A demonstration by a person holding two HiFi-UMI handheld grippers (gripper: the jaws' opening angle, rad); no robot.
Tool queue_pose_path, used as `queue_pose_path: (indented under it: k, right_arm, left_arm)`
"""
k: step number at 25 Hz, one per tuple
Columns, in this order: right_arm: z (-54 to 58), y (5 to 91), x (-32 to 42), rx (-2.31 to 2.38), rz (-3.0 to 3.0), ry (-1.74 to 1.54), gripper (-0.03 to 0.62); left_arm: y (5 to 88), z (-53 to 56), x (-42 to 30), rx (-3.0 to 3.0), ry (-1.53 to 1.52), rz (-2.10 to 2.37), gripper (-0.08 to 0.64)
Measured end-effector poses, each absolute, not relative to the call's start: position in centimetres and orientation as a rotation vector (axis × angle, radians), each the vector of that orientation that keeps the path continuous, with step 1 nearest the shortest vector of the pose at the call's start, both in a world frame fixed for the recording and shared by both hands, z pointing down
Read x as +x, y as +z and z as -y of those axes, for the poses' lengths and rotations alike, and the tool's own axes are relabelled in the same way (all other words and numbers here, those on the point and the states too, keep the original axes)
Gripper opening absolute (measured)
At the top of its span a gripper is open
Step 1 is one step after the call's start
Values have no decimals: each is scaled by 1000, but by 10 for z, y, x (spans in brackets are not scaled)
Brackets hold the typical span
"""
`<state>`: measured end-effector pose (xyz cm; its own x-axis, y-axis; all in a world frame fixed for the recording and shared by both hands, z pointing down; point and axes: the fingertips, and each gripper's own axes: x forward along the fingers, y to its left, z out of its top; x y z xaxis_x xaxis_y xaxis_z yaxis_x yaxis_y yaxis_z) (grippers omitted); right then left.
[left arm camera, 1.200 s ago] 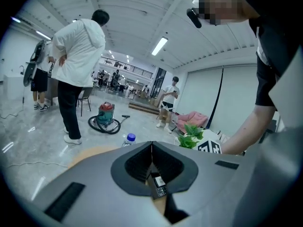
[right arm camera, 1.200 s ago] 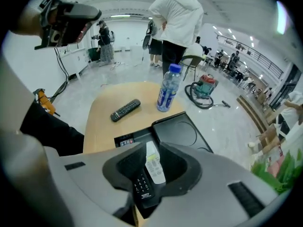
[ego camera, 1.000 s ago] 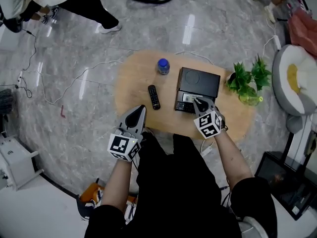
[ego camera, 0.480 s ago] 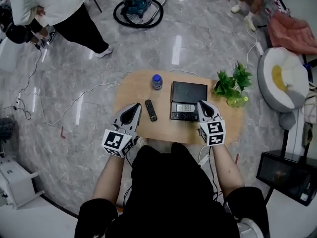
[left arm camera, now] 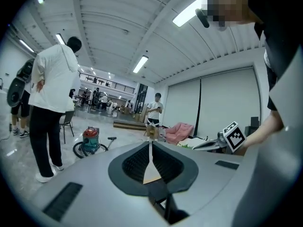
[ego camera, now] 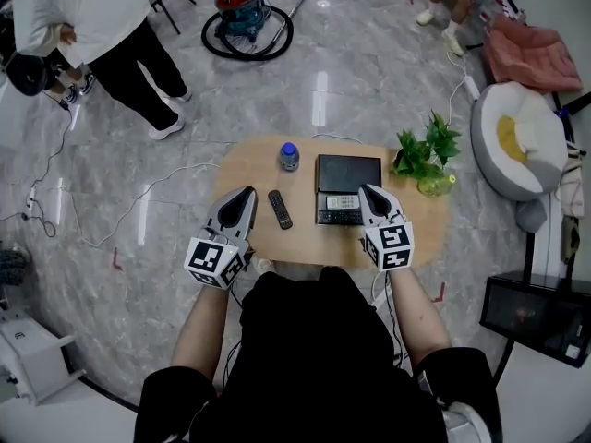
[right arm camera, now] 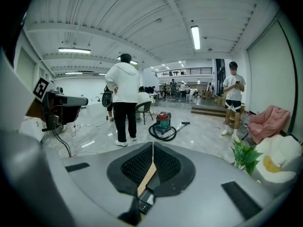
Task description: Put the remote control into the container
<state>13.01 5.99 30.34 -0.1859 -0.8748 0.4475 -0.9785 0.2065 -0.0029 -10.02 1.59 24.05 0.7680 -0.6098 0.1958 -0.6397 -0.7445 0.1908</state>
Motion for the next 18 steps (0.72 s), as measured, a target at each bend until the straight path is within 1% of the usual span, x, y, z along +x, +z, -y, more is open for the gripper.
queue_pose_path:
  k: [6, 11, 18]
  right_arm:
    - [-51, 315, 111, 1685, 2134, 407, 16]
    - [-44, 340, 77, 1577, 2114, 381, 17]
    - [-29, 398, 17, 1459, 2086, 567, 18]
  left_arm:
    - [247, -9, -109, 2709, 161, 959, 8]
    - [265, -4, -124, 2672, 186, 947, 8]
    - [291, 3, -157, 2629, 258, 939, 8]
